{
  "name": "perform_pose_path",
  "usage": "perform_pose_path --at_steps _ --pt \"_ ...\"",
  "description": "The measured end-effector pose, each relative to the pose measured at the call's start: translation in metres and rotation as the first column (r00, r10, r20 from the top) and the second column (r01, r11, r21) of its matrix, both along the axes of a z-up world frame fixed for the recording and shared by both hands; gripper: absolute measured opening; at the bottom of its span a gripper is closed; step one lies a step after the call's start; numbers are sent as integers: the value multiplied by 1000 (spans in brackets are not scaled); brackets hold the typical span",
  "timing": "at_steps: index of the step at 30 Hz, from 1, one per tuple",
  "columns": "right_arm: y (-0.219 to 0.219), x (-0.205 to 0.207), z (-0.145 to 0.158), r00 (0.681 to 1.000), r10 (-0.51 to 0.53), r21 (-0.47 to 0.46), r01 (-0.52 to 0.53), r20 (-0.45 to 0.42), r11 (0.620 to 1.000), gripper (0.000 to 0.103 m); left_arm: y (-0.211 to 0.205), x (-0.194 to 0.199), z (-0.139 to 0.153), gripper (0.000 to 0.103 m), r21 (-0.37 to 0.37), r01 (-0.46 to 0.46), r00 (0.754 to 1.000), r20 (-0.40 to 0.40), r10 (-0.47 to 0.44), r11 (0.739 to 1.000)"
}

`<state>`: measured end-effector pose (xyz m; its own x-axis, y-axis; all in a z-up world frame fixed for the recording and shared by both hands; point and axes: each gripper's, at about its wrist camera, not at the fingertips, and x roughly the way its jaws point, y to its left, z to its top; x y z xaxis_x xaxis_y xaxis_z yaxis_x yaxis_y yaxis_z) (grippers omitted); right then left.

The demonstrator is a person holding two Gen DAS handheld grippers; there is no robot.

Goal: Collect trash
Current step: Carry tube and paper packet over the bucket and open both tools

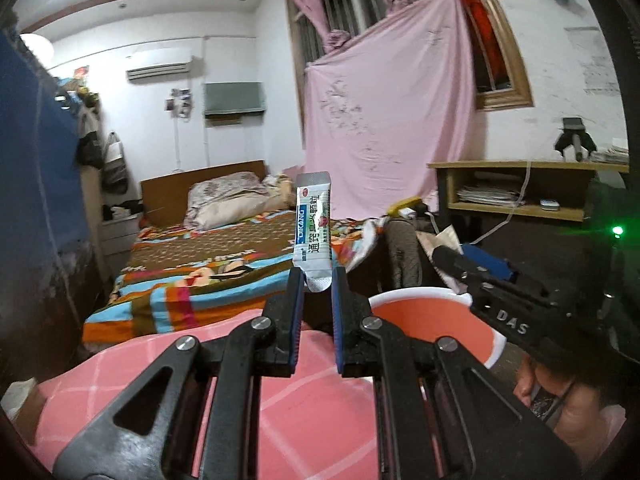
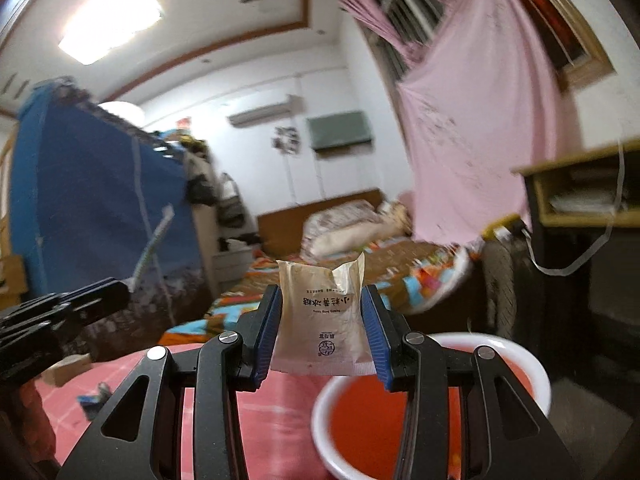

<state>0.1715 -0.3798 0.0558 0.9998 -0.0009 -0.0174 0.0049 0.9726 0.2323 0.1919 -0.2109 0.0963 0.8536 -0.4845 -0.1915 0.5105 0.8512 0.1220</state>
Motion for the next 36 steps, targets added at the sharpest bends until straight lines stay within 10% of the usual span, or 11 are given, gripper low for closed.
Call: perform_pose_path --at_steps 18,30,36 --pt "-70 19 -43 954 -69 211 134 -293 968 41 -79 60 -43 0 -3 143 893 -430 -130 990" --pt "-71 16 -48 941 -69 220 149 -332 964 49 -87 80 -60 0 -28 104 812 -575 -101 994" --pt "-73 15 -49 941 -69 221 148 -331 964 50 -82 80 -59 3 -35 78 813 -577 -84 996"
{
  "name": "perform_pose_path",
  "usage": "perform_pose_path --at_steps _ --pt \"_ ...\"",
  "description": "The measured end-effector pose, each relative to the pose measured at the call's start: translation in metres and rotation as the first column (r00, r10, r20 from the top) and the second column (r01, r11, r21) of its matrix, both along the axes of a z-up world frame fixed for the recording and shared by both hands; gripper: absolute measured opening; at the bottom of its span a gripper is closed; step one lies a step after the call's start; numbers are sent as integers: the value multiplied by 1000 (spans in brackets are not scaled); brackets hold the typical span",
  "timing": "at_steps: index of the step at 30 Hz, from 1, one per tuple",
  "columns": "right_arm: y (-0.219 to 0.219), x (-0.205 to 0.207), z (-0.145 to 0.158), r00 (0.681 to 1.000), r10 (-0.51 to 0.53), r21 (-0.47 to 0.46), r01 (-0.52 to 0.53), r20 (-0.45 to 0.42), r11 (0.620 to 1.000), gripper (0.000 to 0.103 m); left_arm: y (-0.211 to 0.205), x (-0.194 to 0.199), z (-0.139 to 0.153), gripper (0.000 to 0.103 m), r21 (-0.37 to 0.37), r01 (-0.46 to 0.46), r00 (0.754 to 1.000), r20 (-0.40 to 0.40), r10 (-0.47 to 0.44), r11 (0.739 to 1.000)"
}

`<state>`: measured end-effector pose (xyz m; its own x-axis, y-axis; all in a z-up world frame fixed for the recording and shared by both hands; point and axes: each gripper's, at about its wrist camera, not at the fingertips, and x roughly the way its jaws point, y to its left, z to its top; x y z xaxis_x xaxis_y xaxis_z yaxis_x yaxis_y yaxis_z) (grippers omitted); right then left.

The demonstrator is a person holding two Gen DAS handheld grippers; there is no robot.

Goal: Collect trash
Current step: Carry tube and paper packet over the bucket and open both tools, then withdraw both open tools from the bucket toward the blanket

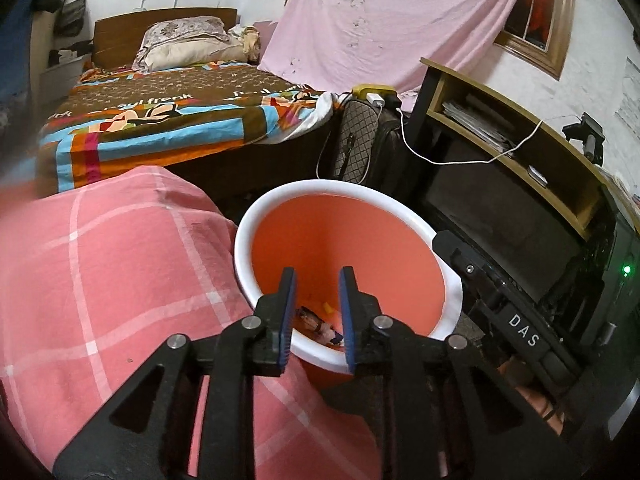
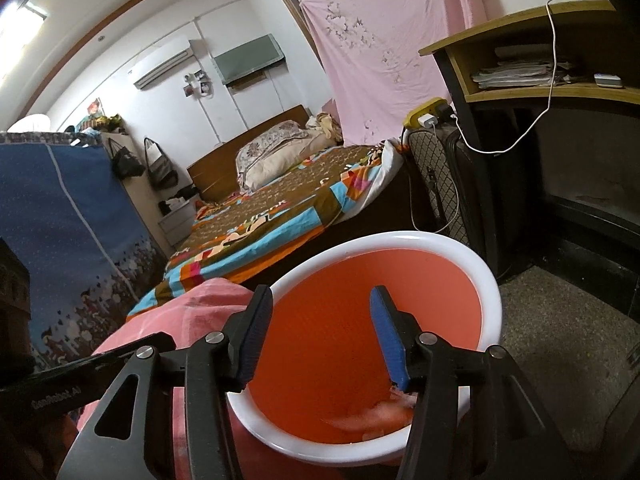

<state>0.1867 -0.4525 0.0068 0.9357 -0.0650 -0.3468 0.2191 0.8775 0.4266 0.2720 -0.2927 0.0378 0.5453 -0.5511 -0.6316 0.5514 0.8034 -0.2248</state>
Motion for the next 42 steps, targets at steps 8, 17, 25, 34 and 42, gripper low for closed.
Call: perform_pose_path --at_steps 8,17,25,34,42 --pt "8 -7 10 999 7 -52 -4 48 999 54 28 -6 11 10 -33 -81 996 29 82 996" --pt "52 -23 36 981 65 -186 -30 184 982 81 103 -43 33 40 -87 -273 939 191 285 958" --pt "107 -45 55 947 126 -291 -36 296 956 103 175 -89 45 89 -170 -456 812 323 487 873" --pt "163 -78 74 900 220 -359 -77 375 930 103 238 -126 45 89 -209 -570 699 385 602 795" --pt "207 -92 71 887 308 -413 -151 346 898 103 282 -149 34 89 -214 -599 657 420 626 772"
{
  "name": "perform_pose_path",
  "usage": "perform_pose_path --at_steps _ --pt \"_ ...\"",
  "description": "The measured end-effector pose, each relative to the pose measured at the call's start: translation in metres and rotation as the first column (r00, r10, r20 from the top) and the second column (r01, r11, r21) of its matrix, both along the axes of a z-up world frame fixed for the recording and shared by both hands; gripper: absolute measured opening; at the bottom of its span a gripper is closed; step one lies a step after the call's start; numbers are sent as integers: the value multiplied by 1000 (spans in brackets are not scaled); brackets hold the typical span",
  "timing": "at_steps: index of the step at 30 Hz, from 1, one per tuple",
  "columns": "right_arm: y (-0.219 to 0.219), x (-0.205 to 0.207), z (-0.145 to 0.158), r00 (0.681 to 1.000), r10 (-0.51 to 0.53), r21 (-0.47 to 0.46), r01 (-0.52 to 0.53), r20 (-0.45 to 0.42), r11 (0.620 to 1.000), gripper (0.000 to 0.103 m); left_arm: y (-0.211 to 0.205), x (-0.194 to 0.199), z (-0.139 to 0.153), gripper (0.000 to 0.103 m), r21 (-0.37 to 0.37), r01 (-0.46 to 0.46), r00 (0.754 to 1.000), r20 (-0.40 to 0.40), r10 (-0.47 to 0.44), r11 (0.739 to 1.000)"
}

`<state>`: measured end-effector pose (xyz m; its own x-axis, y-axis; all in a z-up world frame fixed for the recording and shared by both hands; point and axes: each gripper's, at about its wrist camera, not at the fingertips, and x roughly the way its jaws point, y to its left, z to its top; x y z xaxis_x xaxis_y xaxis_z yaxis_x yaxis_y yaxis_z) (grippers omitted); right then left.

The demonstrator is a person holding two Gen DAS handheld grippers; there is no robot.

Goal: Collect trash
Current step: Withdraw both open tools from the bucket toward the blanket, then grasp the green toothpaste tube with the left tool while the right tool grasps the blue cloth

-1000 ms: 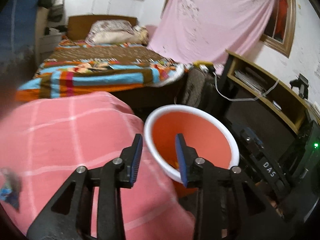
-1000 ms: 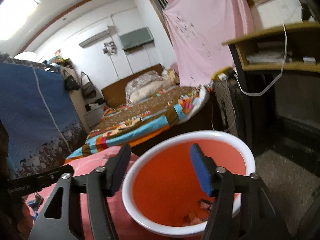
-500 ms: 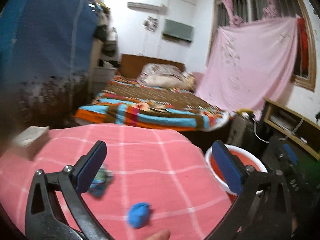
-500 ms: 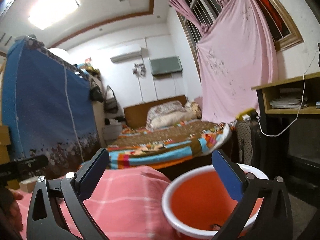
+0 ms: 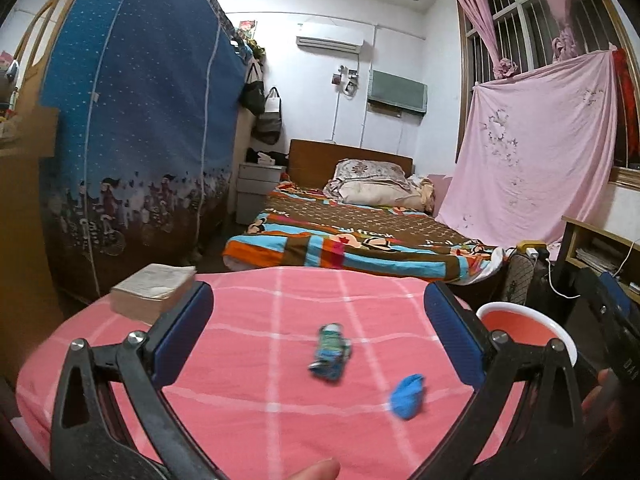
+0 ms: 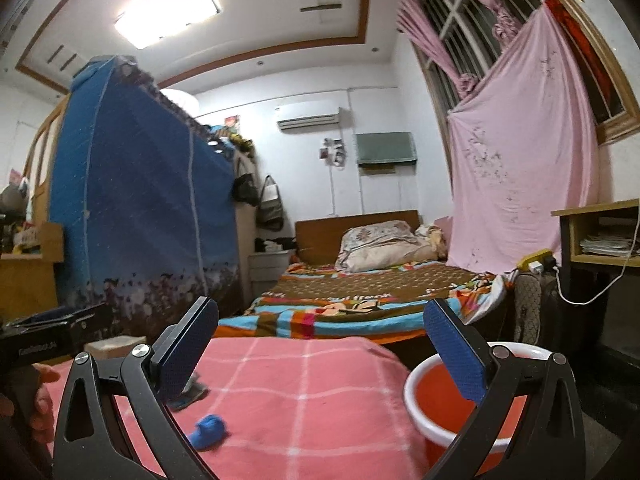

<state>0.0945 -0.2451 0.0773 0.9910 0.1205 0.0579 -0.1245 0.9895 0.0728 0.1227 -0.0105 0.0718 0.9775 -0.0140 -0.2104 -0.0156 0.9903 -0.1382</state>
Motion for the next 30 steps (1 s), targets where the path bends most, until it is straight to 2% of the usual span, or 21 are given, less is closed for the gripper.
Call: perform_pose_path --at_steps 6,10,13,17,22,25,27,29,30 --pt "29 -4 -4 999 43 -54 -43 4 998 103 22 -12 -13 89 20 -43 998 41 42 999" --pt "46 -2 -10 998 67 -133 -67 -2 989 103 29 -12 -16 89 30 -60 996 68 58 998" --pt "56 6 -17 994 96 -188 -104 -51 977 103 33 -8 -17 89 47 -60 996 69 57 997" --pt "71 20 -27 979 130 -258 -167 -154 952 103 38 3 -21 89 57 -44 999 24 43 997" --pt "88 50 -50 926 126 -295 -239 -356 925 100 44 20 -33 89 36 -28 996 -84 31 999" --pt "92 61 -59 895 125 -290 -268 -429 919 80 47 31 -44 88 16 -24 987 -160 26 1000" --pt "93 65 -63 876 132 -283 -288 -463 915 77 47 36 -50 88 4 -19 980 -197 20 1000" --pt "95 70 -67 846 154 -269 -328 -511 906 72 47 42 -55 86 -6 -5 972 -237 3 1000" --pt "97 75 -70 821 168 -260 -356 -546 898 69 46 45 -57 85 -9 1 967 -254 -3 1000"
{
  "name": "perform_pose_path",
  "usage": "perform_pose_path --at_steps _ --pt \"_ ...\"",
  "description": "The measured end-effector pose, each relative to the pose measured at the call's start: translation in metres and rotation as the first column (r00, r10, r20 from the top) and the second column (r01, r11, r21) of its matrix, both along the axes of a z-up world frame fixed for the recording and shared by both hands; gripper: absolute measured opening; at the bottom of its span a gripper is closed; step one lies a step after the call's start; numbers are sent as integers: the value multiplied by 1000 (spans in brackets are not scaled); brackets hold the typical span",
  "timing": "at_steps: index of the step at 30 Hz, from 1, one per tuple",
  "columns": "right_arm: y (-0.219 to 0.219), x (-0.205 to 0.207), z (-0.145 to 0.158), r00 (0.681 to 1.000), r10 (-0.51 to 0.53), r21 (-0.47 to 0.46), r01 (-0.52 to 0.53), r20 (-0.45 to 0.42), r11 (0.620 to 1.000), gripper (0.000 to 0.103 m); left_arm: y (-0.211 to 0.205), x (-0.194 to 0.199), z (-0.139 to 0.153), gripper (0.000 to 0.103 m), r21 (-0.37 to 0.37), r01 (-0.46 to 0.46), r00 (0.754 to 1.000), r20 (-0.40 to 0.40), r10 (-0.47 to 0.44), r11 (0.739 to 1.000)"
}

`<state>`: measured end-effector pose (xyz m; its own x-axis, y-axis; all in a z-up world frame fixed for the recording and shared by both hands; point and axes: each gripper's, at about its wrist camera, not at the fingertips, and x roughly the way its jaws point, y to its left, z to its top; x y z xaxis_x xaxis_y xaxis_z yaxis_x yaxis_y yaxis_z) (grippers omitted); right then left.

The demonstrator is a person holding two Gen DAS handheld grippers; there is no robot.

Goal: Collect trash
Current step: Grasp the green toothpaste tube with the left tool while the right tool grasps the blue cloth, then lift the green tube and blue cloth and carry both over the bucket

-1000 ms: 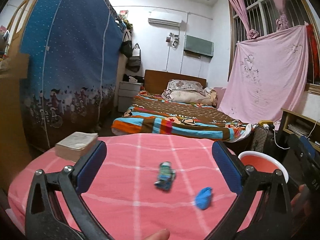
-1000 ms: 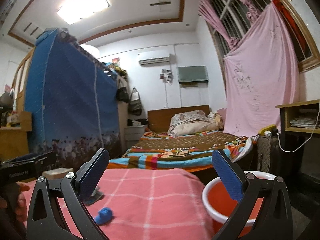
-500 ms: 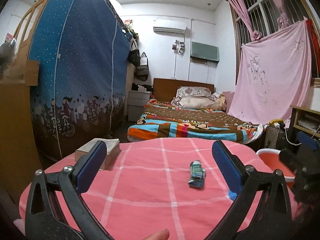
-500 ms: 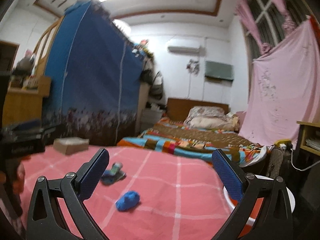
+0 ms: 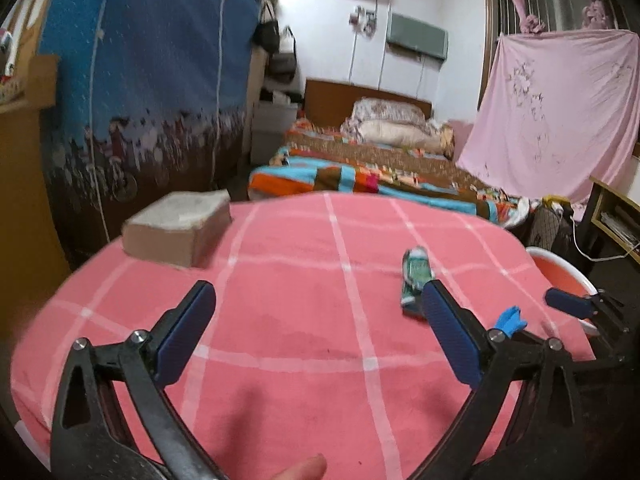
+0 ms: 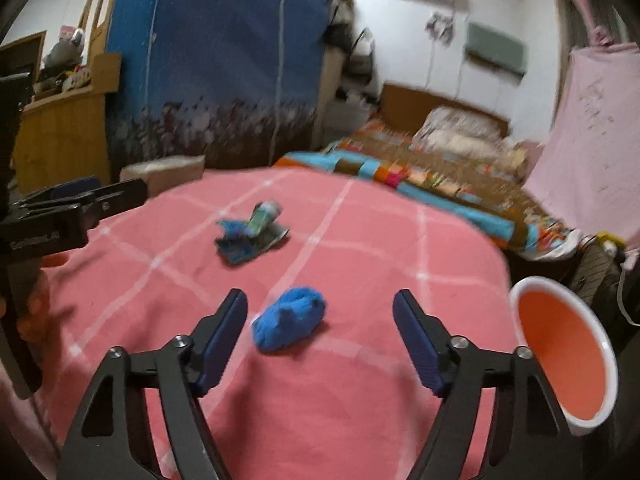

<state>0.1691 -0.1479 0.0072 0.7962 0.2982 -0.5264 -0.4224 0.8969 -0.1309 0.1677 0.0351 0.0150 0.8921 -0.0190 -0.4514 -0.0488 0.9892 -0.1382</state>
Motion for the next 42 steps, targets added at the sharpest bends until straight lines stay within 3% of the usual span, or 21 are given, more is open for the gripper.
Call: perform_pose_path --at_steps 7,12,20,24,32,34,36,39,42 --pt "-3 11 -6 993 34 19 -32 -111 999 35 -7 11 -2 73 -19 56 996 -65 -57 998" --pt "-11 19 -2 987 50 57 -42 -151 998 35 -17 21 1 63 -28 133 987 -87 -135 991" --pt "-36 51 12 989 -21 90 34 -144 995 35 -38 50 -1 50 -70 192 965 -169 -202 979" --pt "-49 72 18 988 -20 137 41 -152 990 35 -51 59 0 49 -68 207 957 -193 -217 976" --pt "-56 72 15 989 2 170 24 -150 985 35 -68 74 -4 45 -59 231 935 -264 -238 971" --pt "-54 71 13 988 12 163 14 -153 986 35 -71 78 -7 41 -58 227 927 -292 -234 972" --pt "-54 71 12 987 20 160 6 -158 987 35 -73 80 -11 26 -55 227 919 -318 -232 972" --pt "-53 68 12 989 26 160 -2 -149 987 35 -76 81 -12 13 -19 201 922 -335 -196 979" --pt "-54 66 14 990 26 174 -2 -139 985 35 -75 79 -10 8 -21 192 926 -326 -189 981"
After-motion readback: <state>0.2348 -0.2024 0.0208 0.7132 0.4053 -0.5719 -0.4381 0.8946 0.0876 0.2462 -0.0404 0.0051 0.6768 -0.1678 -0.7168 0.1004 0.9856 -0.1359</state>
